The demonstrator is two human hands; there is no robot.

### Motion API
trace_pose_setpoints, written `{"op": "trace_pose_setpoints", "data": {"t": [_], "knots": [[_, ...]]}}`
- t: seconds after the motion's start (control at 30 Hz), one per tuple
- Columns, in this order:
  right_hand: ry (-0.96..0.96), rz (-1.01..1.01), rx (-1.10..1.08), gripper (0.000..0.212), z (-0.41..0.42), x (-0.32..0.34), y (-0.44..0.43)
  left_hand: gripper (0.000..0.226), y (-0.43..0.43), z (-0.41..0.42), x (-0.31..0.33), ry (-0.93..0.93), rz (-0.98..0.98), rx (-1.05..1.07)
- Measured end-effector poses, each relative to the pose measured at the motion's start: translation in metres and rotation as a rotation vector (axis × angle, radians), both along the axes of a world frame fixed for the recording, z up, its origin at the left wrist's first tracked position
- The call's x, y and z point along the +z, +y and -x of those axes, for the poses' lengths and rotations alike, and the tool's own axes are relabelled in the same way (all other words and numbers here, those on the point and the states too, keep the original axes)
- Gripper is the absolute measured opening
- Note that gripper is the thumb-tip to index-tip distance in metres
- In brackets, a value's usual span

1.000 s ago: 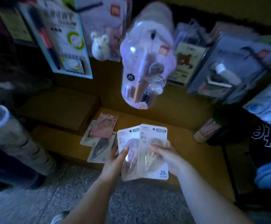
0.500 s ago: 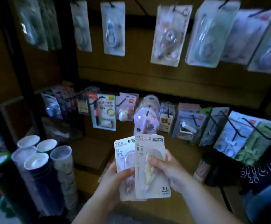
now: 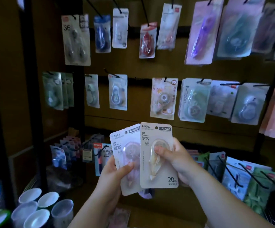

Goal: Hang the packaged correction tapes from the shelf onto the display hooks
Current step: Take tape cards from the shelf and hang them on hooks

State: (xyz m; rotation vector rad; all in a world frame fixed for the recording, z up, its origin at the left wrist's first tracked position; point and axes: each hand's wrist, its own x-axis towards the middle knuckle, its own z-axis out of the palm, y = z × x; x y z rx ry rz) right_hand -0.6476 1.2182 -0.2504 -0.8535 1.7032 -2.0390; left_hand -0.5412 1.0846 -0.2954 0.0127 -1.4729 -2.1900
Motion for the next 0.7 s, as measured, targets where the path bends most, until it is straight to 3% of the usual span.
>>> {"op": "trace_pose_setpoints", "data": {"t": [0.2, 0.33, 0.43, 0.6, 0.7], "knots": [[-0.029, 0.069, 0.003, 0.015, 0.012, 0.034, -0.025, 0.041, -0.027, 0.016, 0.028, 0.067, 0.008, 0.076], [-0.057, 0.072, 0.106, 0.009, 0.023, 0.047, -0.044, 0.047, -0.049, 0.025, 0.041, 0.093, -0.01, -0.035], [-0.046, 0.056, 0.165, 0.011, 0.03, 0.054, -0.057, 0.074, -0.064, 0.033, 0.048, 0.141, -0.062, -0.122], [-0.049, 0.08, 0.208, 0.013, 0.036, 0.064, -0.068, 0.04, -0.072, 0.043, 0.056, 0.156, -0.013, -0.007], [-0.034, 0.111, 0.158, 0.014, 0.039, 0.072, -0.067, 0.039, -0.076, 0.046, 0.056, 0.142, 0.015, 0.1]]}}
